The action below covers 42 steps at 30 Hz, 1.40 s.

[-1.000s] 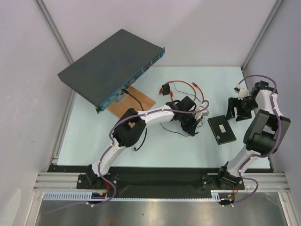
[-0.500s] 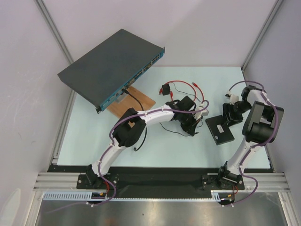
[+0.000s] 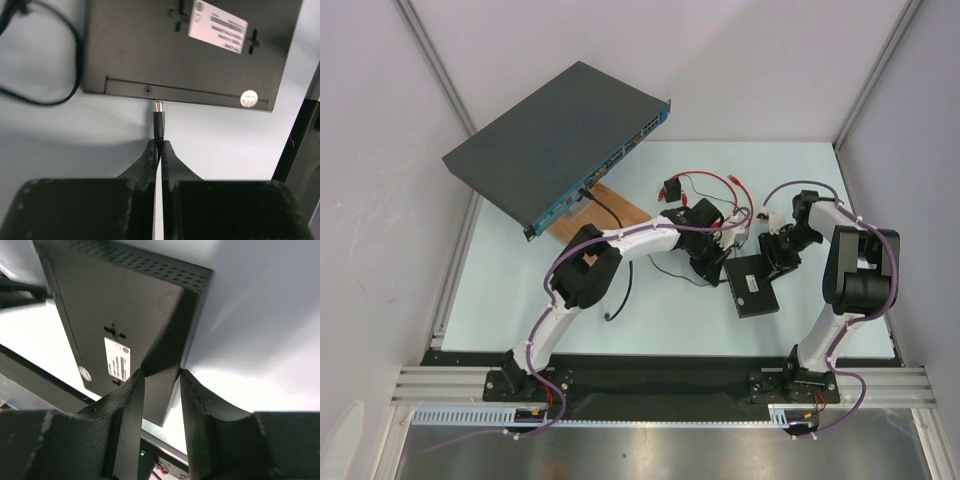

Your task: Insert the plug into the switch port

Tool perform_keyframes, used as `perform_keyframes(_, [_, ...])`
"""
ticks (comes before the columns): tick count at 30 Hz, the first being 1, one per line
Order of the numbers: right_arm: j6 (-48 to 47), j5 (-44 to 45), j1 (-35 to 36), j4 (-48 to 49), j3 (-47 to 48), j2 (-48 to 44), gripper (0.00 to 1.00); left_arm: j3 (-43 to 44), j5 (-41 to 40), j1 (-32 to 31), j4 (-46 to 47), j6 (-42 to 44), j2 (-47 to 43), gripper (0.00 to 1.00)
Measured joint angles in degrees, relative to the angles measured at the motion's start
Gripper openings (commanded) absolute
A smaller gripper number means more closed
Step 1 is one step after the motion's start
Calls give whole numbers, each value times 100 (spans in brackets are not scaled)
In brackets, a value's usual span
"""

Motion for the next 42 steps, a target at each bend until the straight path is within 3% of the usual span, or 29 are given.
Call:
perform_keyframes(3, [28,-42,129,31,-107,-66,39,-39,-15,160,-61,-11,-35,0])
perform_keyframes(9, [118,-98,81,20,-83,-11,54,-168,-111,372,-24,190,-138,0])
perform_keyframes(15, [186,-133,-133,-17,407,308,63,-229,-308,376,-39,391,-212,0])
perform_keyframes(22, [385,-306,-181,20,898,586,58,-140,-354,350,-164,570,-210,0])
perform_keyframes(42, [774,-671,-9,-50,914,894,53,186,-363,201,-114,780,-151,0])
